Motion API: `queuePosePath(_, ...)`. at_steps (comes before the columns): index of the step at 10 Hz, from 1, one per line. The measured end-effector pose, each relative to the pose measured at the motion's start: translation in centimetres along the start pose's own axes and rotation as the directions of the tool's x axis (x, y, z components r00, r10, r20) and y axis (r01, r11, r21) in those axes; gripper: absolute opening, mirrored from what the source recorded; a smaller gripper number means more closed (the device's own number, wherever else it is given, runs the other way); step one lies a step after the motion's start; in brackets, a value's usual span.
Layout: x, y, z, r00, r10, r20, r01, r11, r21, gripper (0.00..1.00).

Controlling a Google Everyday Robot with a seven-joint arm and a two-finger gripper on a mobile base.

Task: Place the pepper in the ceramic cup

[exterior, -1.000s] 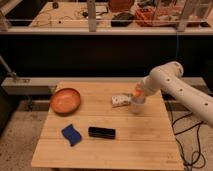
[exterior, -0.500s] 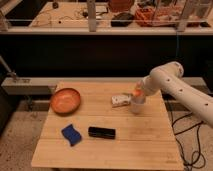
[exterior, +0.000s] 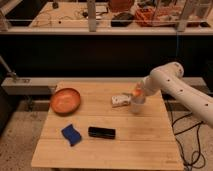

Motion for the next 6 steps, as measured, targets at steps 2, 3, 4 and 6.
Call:
queuePosePath(2,-0.03,-0.01,0.0,1.0,0.001,0.001,-0.001,1.0,0.002,0.42)
queuePosePath(3,-0.04,0.0,0.03,1.0,0.002,0.002,-0.002,1.0,0.002,0.42)
queuePosePath(4,-0.04,-0.01,0.01,1.0,0.004,0.002,-0.004,1.0,0.004,0.42)
queuePosePath(6,-0.02,-0.03,-0.02,1.0,0.006,0.003,-0.006,1.0,0.007,0.42)
